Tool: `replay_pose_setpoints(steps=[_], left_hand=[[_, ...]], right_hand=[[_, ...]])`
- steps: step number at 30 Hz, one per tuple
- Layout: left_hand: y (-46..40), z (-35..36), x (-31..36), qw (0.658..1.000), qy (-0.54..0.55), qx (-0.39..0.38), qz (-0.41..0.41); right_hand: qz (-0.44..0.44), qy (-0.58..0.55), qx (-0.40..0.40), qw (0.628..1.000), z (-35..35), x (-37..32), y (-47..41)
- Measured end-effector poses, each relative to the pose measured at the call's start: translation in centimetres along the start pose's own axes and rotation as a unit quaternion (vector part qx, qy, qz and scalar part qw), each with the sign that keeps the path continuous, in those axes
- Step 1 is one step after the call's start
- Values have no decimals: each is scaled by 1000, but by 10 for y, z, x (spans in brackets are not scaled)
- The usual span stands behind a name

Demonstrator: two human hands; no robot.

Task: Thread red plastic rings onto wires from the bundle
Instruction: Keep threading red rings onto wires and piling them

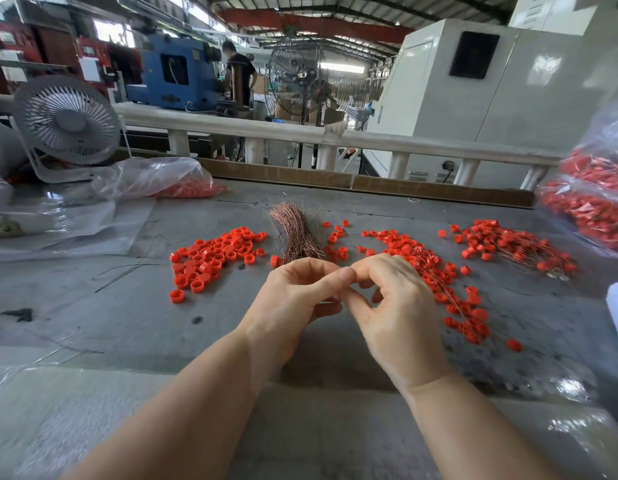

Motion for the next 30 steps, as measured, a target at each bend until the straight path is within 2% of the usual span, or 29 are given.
replay_pose_setpoints(steps=[11,30], left_hand=[[-3,-2,-3,998,53,-36,9],[-7,-3,-1,994,110,4,28]], right_hand=[[26,-43,20,999,-3,3,0],[9,-30,54,998,-6,1,0]])
Point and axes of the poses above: each hand's wrist, its own y-axis away from the middle knuckle, its own z-axis out of the palm, x = y × z, the point moved 5 cm from there along -y, towards the middle knuckle, and after that the axes turned 15 degrees about -x, right-handed, at the moved point
